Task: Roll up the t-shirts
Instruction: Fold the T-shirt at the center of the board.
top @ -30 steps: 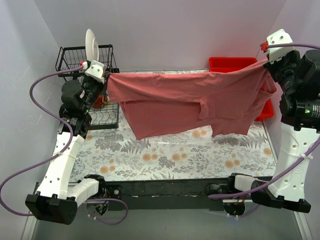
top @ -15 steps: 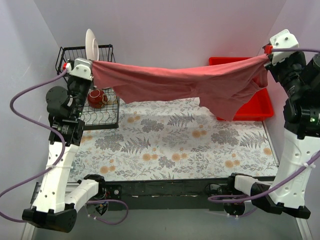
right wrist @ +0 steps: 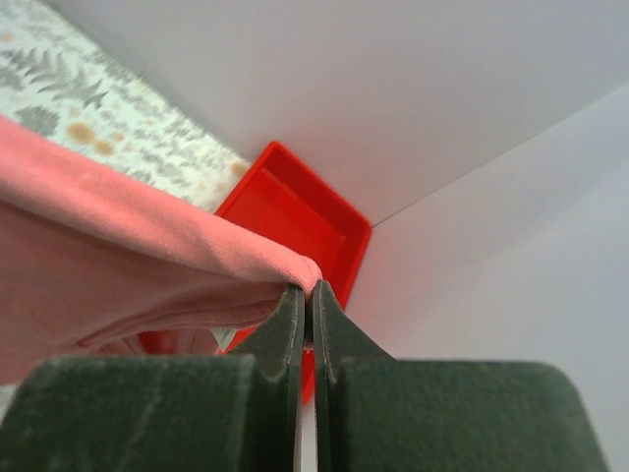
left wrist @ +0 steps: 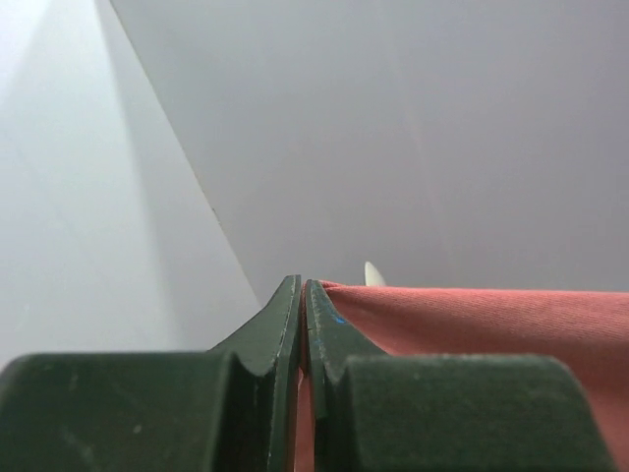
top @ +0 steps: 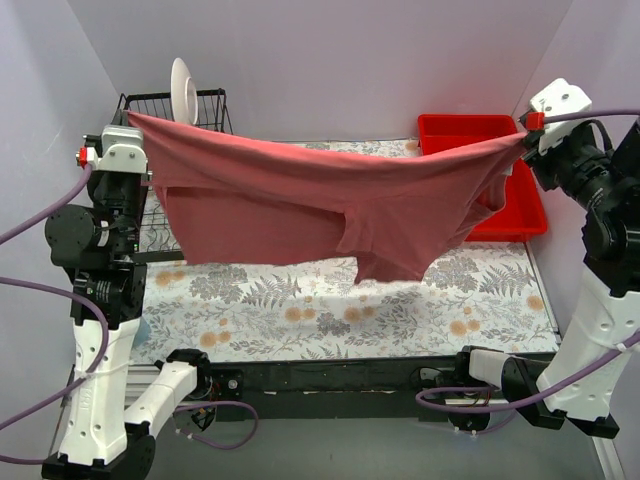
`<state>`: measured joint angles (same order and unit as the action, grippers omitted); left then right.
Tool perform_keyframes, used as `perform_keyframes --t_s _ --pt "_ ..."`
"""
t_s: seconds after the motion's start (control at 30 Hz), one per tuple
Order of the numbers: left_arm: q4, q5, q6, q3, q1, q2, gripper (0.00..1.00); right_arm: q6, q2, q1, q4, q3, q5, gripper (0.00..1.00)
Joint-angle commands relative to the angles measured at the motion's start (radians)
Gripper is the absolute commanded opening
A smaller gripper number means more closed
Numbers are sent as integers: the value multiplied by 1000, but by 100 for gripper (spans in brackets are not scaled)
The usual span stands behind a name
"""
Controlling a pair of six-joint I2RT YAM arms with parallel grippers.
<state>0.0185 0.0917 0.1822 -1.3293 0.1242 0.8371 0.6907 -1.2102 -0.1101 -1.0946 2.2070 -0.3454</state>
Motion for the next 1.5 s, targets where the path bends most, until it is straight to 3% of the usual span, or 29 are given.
perform_keyframes --t_s 0.0,0.27,0.57,0.7,1.03,1.47 --pt "50 80 -70 -30 -11 34 0 24 -12 -3 -149 -47 -76 1" --pt "81 49 -93 102 -11 22 0 -140 -124 -19 -186 -125 -363 1" --pt "109 75 -98 176 -11 65 0 -232 -297 -354 -209 -133 -754 1" --pt "93 89 -66 156 -11 111 0 -241 -365 -436 -211 -93 -806 1" --pt "107 95 -7 71 -24 169 0 -270 -368 -444 -211 -17 -871 1" --pt "227 45 49 -59 -51 5 0 -223 4 -444 -206 -85 -788 1"
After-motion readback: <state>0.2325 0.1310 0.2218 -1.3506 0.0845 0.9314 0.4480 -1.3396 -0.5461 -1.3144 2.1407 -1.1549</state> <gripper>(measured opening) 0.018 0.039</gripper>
